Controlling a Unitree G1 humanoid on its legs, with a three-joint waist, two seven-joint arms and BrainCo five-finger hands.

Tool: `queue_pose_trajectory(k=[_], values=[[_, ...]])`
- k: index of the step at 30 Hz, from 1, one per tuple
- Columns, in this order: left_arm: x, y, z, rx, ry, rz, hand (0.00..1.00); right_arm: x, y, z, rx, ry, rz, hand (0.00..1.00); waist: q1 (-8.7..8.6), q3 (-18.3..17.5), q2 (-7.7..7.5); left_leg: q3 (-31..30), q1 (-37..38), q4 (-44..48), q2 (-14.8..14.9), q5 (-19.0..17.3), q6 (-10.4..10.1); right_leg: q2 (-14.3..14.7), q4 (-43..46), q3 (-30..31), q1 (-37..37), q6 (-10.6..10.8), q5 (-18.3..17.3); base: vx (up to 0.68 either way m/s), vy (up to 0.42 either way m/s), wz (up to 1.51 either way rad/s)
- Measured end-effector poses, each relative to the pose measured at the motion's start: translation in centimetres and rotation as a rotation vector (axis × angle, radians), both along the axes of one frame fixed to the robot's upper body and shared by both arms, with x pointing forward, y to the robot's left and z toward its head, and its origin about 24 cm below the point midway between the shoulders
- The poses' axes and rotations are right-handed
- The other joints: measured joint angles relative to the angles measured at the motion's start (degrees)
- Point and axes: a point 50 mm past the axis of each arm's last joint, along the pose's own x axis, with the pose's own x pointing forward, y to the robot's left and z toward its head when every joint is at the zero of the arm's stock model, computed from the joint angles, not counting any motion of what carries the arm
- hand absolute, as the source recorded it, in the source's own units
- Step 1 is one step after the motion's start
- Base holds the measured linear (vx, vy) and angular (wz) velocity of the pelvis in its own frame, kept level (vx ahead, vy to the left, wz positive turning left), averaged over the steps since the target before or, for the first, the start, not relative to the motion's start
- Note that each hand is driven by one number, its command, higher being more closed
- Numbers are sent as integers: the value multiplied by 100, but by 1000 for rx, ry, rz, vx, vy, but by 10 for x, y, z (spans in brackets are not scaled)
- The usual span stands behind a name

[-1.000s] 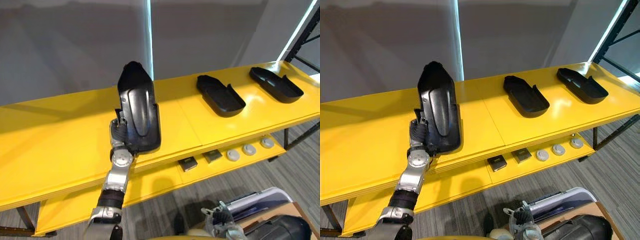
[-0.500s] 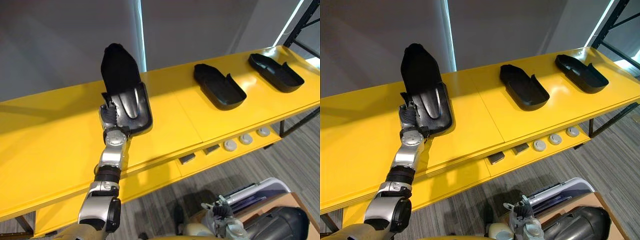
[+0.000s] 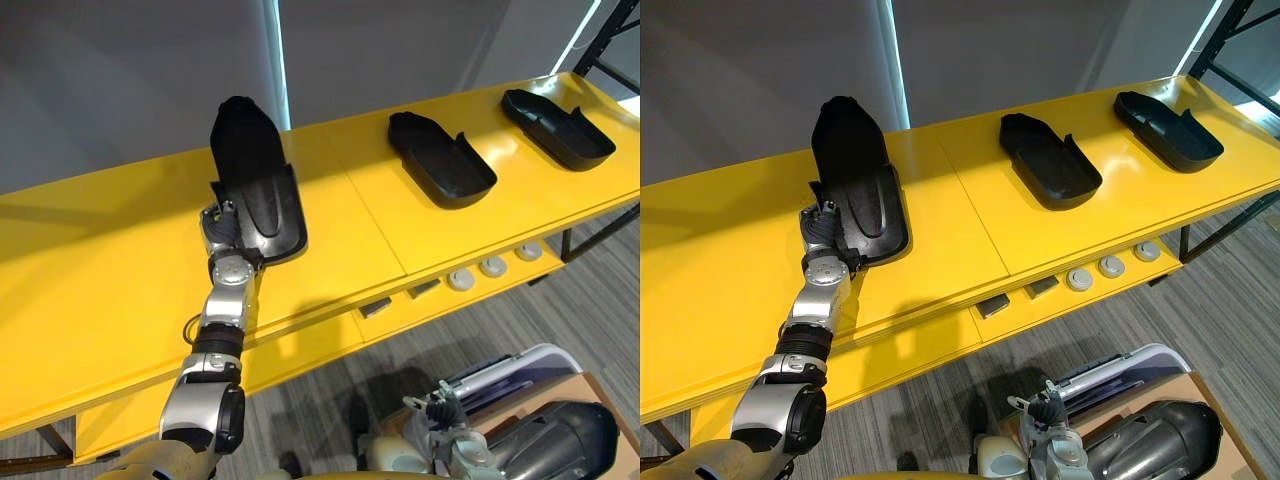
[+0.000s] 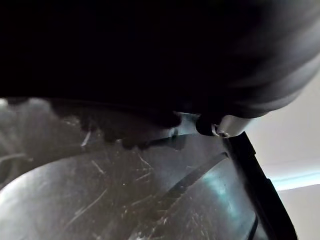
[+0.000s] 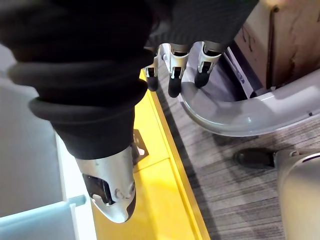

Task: Walk over and take plastic housings, then place them on the shelf

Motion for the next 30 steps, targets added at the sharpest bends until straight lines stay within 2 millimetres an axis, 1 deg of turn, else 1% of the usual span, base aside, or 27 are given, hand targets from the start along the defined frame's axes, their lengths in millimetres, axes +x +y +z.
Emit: queue_pose_trajectory(k=[9, 13, 18, 22, 27, 30], values=[[-3, -10, -1, -79, -26, 18, 0, 0, 0, 0, -2, 1, -2, 0, 0, 24, 1, -43, 58, -9, 4, 0, -1, -1, -2, -37, 73, 11, -13, -2, 6, 2], [-10, -18, -2, -112, -59, 9, 0, 0, 0, 0, -3, 2, -4, 0, -2, 25, 2, -68, 58, -13, 7, 0, 0, -3, -1, -64, 83, 18, -20, -1, 13, 2], [-16, -22, -3, -98, -77, -5, 0, -1, -1, 0, -12, 5, -15, 0, 0, 24, 2, -102, 62, -7, 6, 1, 0, -9, -1, -112, 105, 18, -19, -5, 17, 3], [-23, -24, 1, -100, -118, -5, 0, -1, 0, 0, -13, 6, -17, 0, 1, 25, 4, -118, 82, -7, 7, 1, 0, -11, -3, -114, 131, 18, -20, -18, 31, 2], [-30, -30, -3, -91, -118, -14, 0, -2, 0, -1, -15, 7, -20, 0, 3, 24, 5, -123, 81, -8, 8, 1, 0, -13, -3, -120, 133, 18, -20, 0, 0, 0], [-36, -35, 2, -18, -149, -32, 0, -3, 1, -1, -13, 8, -22, 0, 8, 24, 6, -126, 79, -9, 11, 1, -1, -12, -3, -124, 133, 18, -20, 0, 0, 0]])
